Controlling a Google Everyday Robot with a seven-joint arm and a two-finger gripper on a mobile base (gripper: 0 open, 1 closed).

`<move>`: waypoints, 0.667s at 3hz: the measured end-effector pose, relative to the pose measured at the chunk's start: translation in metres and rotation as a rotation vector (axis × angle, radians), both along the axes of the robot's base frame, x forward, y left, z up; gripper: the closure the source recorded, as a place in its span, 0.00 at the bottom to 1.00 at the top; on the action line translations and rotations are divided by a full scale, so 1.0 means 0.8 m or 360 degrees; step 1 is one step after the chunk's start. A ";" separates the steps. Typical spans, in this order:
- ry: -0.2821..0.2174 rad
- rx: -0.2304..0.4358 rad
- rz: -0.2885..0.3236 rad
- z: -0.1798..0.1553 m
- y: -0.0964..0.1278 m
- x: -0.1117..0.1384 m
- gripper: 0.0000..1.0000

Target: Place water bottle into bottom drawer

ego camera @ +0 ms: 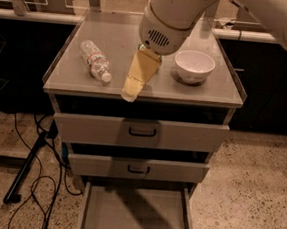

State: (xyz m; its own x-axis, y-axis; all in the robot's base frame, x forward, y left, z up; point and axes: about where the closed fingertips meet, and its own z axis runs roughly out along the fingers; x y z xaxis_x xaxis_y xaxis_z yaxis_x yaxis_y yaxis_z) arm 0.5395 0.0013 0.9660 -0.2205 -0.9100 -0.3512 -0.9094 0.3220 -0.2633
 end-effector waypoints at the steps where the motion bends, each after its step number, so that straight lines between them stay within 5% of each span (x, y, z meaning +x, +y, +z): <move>1: 0.0000 0.0000 0.0000 0.000 0.000 0.000 0.00; 2: -0.0010 0.0056 -0.0043 0.006 0.010 0.017 0.00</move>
Offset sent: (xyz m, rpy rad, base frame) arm 0.0394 0.0219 0.0077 0.0951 -0.0055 -0.0739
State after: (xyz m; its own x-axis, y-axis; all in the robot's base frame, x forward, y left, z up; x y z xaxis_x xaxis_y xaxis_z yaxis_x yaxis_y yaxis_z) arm 0.5528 0.0094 0.9708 -0.2424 -0.8908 -0.3844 -0.8986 0.3555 -0.2572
